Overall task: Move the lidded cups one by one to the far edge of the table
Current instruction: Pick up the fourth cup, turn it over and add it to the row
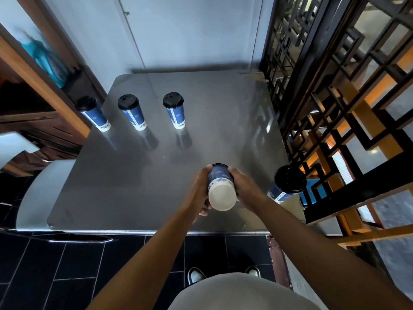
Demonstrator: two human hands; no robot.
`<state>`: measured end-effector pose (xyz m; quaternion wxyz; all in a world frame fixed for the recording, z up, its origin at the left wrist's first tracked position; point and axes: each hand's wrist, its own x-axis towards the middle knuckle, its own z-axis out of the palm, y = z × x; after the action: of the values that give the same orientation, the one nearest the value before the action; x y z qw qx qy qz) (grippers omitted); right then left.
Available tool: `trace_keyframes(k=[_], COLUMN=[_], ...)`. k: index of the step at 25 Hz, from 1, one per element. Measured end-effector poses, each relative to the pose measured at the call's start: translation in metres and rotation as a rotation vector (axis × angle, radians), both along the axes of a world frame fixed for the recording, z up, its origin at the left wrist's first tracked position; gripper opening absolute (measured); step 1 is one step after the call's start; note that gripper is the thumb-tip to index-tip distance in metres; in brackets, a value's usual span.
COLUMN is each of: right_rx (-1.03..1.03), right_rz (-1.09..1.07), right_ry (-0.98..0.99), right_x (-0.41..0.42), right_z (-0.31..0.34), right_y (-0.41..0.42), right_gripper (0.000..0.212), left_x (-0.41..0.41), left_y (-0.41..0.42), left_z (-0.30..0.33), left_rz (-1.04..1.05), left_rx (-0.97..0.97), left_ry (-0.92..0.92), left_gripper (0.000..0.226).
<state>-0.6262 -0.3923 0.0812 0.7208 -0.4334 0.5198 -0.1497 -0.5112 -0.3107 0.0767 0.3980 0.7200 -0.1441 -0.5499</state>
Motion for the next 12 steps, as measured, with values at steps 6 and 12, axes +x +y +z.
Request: trace_keyframes(k=[6,12], right_rx=[0.161,0.175], right_rz=[-0.11,-0.187], right_ry=[-0.046,-0.095], right_x=[-0.0017,0.0005], right_z=[-0.0082,-0.0066], right_y=[-0.0002,-0.0003], right_gripper=[0.035,0.037], left_x=[-0.0042,-0.0085], left_y=[-0.0005,-0.0021], left_z=[-0.0008,-0.0086], left_rz=[0.139,0.136], left_rx=[-0.144,-0.188], left_ry=[0.318,0.296], left_gripper=[0.056,0.064])
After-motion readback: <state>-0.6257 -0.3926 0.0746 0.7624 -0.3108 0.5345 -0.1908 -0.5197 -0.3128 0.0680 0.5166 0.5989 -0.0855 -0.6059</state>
